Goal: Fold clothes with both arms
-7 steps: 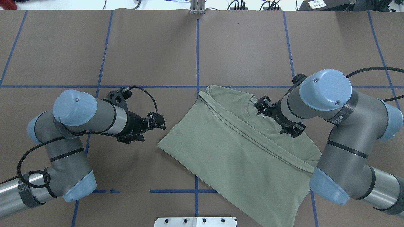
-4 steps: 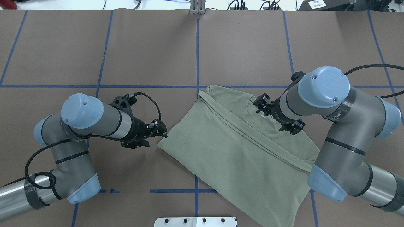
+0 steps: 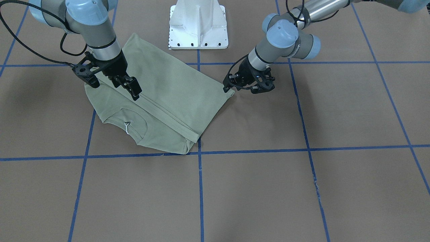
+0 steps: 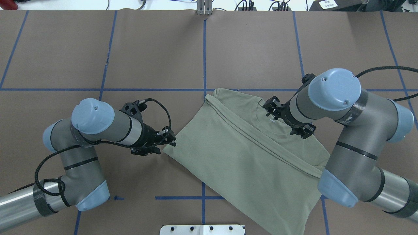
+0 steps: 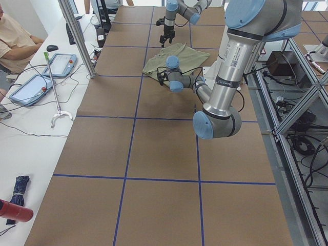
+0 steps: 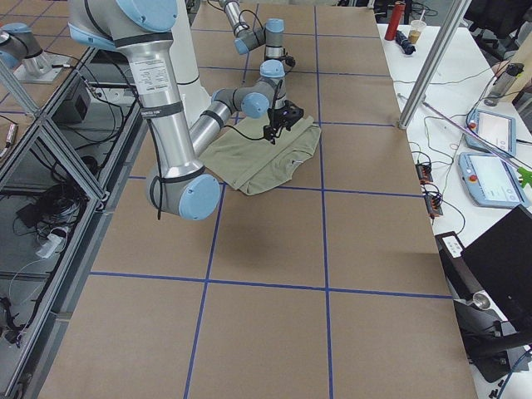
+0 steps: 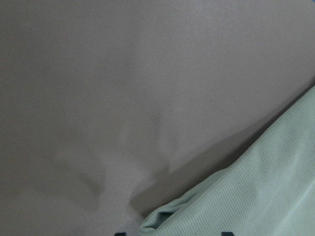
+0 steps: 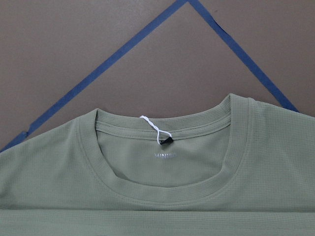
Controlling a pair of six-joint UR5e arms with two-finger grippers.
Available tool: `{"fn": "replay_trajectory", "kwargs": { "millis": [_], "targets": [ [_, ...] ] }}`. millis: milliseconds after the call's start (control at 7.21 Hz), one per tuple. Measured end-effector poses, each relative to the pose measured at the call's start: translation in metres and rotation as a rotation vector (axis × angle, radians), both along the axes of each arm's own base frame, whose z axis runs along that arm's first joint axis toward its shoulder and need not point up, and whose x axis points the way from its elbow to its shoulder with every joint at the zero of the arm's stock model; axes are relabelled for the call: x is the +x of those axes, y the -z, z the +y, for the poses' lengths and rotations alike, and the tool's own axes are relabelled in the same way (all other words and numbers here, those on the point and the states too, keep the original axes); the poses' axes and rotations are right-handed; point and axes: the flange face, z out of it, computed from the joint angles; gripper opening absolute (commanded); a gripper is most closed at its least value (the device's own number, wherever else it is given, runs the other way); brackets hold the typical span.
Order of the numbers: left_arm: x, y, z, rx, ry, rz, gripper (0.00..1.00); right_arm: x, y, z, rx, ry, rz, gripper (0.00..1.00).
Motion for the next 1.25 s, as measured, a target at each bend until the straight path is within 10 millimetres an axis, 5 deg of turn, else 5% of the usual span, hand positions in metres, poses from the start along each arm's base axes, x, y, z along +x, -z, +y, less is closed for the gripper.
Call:
{"fn": "replay_trajectory", "kwargs": {
  "millis": [555,833,1249],
  "targets": [
    [0.012,-0.008,0.001,-0.007,-0.008,-0.019,0.36,-0.001,-0.005,-0.003,-0.004,-0.001,0.009,1.0],
    [0.016,-0.013,0.002,-0.011,-0.011,-0.028,0.01,0.0,-0.005,-0.004,-0.005,-0.003,0.009,1.0],
    [0.008,-0.014,-0.001,0.002,-0.008,-0.03,0.0,0.005,-0.005,-0.009,0.001,-0.007,0.01,1.0]
  ]
}}
